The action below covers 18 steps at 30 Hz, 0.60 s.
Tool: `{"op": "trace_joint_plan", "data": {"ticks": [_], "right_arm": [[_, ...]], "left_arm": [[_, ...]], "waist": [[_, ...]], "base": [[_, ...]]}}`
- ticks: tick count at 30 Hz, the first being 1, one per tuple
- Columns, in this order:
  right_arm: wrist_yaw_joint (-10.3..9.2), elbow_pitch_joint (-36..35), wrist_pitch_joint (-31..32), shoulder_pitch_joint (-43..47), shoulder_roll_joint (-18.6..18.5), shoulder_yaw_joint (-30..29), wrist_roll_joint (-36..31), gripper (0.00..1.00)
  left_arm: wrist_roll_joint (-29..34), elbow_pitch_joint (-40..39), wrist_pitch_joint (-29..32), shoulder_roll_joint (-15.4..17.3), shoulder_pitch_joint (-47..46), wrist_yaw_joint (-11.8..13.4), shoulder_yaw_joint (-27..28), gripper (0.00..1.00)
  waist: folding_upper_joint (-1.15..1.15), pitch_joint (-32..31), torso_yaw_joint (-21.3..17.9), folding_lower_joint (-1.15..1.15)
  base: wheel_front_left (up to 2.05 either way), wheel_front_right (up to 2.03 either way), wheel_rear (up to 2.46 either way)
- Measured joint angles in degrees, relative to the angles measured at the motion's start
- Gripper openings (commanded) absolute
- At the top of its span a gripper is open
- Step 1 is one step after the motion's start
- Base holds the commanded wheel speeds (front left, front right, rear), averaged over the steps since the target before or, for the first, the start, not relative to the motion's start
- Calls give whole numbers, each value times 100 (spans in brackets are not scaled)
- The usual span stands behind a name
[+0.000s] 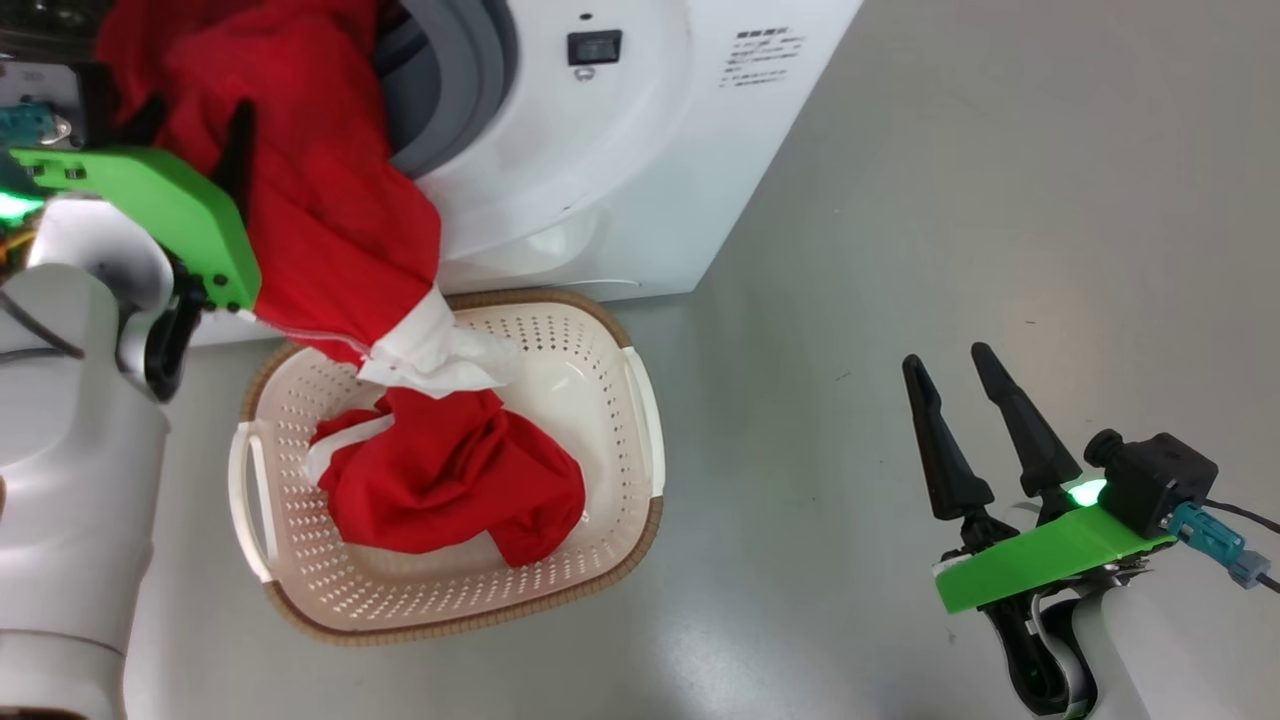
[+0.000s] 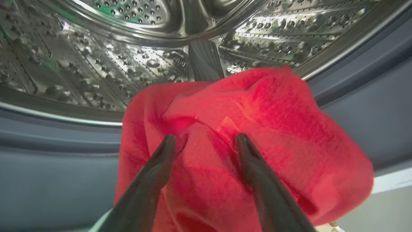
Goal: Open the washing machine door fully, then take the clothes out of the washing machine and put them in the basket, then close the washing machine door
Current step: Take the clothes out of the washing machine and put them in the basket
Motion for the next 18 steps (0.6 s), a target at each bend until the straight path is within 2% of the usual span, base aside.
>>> {"op": "trace_joint_plan", "data": {"ticks": [6,8,9,10,11,12,18], "right_arm": [[0,9,0,1,7,9,0,100],[0,10,0,1,9,9,0,100],[0,10,0,1,9,9,1,100],[0,10,0,1,10,10,1,100],[0,10,0,1,11,11,1,100],[0,9,0,1,11,11,1,100],[0,8,0,1,11,7,1,100]], "left_arm": [[-342,515,110,12,-195,0,-276,100],[-407,626,119,14,-243,0,-385,72],[-466,672,119,14,-265,0,-437,41],[-526,720,120,18,-286,0,-494,33],[-569,757,119,19,-299,0,-545,13],[-606,792,116,19,-306,0,-587,0],[-781,869,-233,31,-318,0,-816,0]], "waist": [[0,-58,-75,0],[0,-79,-82,0],[0,-84,-84,0],[0,-87,-86,0],[0,-89,-88,0],[0,-92,-90,0],[0,-95,-73,0]], "base": [[0,0,0],[0,0,0],[0,0,0],[0,0,0],[0,0,0],[0,0,0],[0,0,0]]}}
